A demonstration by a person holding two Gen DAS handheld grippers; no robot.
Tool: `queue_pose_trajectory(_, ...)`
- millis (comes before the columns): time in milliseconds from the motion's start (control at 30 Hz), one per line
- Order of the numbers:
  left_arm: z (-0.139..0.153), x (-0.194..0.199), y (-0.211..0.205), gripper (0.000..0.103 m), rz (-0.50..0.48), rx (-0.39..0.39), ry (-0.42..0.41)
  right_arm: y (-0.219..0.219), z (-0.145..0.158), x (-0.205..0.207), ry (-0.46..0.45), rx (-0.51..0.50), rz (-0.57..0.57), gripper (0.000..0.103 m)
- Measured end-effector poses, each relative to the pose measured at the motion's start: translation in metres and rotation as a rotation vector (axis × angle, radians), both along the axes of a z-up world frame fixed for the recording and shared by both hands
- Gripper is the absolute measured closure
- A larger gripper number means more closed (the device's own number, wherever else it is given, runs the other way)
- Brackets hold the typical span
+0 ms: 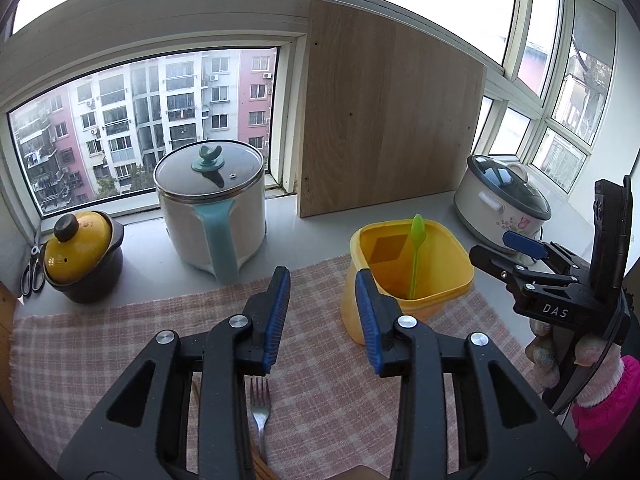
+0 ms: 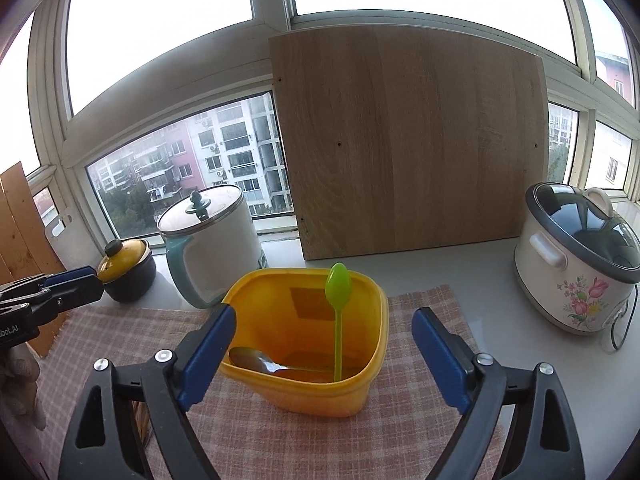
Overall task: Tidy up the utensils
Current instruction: 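Move the right tool back to the chopsticks on the cloth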
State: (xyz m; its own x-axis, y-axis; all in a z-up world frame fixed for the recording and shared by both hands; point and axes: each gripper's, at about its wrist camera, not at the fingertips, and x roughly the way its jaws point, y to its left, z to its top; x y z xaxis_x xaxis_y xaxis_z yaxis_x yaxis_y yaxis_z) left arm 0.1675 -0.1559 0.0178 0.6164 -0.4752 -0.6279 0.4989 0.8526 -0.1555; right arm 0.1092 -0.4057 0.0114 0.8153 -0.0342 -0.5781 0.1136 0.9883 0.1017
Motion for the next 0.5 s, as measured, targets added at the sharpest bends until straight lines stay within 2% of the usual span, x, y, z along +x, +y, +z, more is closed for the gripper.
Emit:
queue_pose_trajectory(100, -0.007, -0.005, 0.023, 0.069, 0.033, 0.028, -0.001, 0.012, 0.002, -0.011, -0.001, -0.026, 0.030, 0.000)
queue_pose_trajectory(233, -0.025, -0.010, 0.055, 0.069, 0.079, 0.069, 0.040, 0.034, 0.001, -0.022, -0.026, -0.082, 0.085, 0.000)
queue_pose_trajectory(333, -0.044, -0.015, 0.080, 0.069, 0.118, 0.098, 0.080, 0.051, -0.006, -0.024, 0.012, -0.065, 0.162, 0.000)
queue_pose_trajectory(500, -0.076, -0.022, 0.121, 0.069, 0.181, 0.090, 0.184, 0.077, -0.026, -0.014, 0.104, -0.011, 0.258, 0.002)
